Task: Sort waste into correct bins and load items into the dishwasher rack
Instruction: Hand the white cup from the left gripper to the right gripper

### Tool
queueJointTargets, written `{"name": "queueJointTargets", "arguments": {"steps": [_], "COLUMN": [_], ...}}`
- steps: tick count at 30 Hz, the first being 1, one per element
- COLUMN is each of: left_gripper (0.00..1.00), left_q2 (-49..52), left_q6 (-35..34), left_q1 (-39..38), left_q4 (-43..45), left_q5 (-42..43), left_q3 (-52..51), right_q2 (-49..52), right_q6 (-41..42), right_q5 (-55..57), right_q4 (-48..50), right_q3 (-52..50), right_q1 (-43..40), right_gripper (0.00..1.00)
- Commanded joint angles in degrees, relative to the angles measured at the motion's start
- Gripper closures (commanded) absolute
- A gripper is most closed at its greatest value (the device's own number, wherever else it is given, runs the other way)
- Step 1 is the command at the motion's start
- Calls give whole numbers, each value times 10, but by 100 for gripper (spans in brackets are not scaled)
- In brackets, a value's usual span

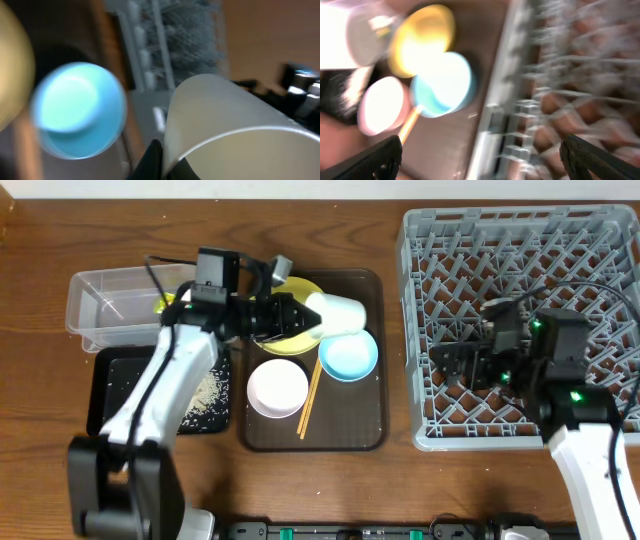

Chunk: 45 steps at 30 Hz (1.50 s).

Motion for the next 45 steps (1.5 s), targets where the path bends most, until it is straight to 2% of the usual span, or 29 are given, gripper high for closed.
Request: {"name": "queueJointTargets", "arguments": {"steps": [1,7,13,16,25,36,45], "left_gripper": [94,94,94,94,94,94,94], "left_q2": [41,85,85,85,85,85,85], "left_q6": [-17,-17,-17,-23,-23,-23,-23], "left_q1": [-5,-23,-39,-47,-60,-60,-60], "left_q4": [7,26,30,30,30,30,30], "left_q5": [162,243,244,247,246,246,246], "left_q3": [7,7,7,7,7,7,7], "right_q2": [39,103,139,141,141,141,141], "right_q6": [-56,-83,-83,-83,-83,-83,-83], "right_q5": [-181,-251,-327,-322,-376,-378,-377], "right_q4": [3,49,153,199,277,273,273], "right_q3": [9,9,9,9,9,9,9], "right_q1": [21,57,87,99,109,109,109], "right_gripper": [1,1,1,4,8,31,43]}}
